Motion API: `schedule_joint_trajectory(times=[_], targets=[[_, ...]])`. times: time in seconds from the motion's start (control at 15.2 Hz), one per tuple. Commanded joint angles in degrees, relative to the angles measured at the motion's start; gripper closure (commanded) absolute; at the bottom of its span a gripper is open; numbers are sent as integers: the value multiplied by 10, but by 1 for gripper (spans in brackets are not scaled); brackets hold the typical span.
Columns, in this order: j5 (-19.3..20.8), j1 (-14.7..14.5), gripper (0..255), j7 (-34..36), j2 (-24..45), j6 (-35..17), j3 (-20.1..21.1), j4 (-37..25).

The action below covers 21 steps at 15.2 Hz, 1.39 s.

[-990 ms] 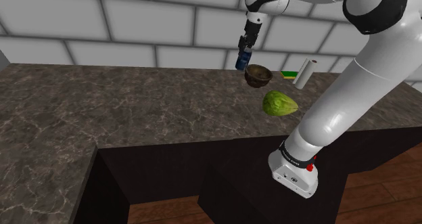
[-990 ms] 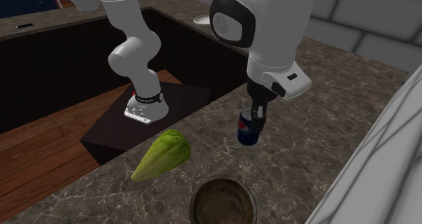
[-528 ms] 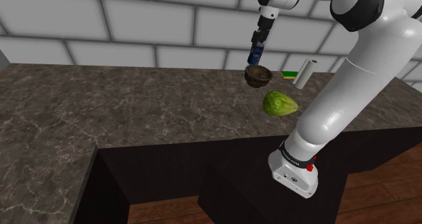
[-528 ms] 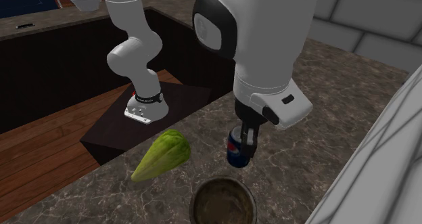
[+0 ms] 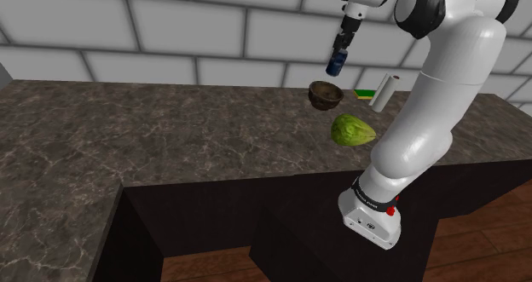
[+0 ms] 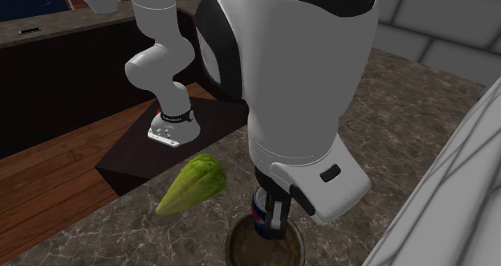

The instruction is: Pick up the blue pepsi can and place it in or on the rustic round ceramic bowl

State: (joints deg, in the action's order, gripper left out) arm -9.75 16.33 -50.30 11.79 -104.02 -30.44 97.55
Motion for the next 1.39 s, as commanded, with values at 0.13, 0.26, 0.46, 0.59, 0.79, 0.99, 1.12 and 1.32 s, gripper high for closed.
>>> schedule_joint_trajectory(times=[0.13,0.26,0.46,0.59,0.79,0.99,1.12,1.32], targets=[[-8,6,255,-13,14,-19,-1,8],[-10,7,255,-16,17,-33,0,20],[-15,7,255,-20,23,-54,1,36],[-18,7,255,-22,28,-68,2,46],[-23,8,255,-27,35,-88,4,60],[-30,9,255,-32,44,-108,6,72],[-34,10,255,-35,51,-121,7,80],[-36,11,255,-37,53,-127,8,83]])
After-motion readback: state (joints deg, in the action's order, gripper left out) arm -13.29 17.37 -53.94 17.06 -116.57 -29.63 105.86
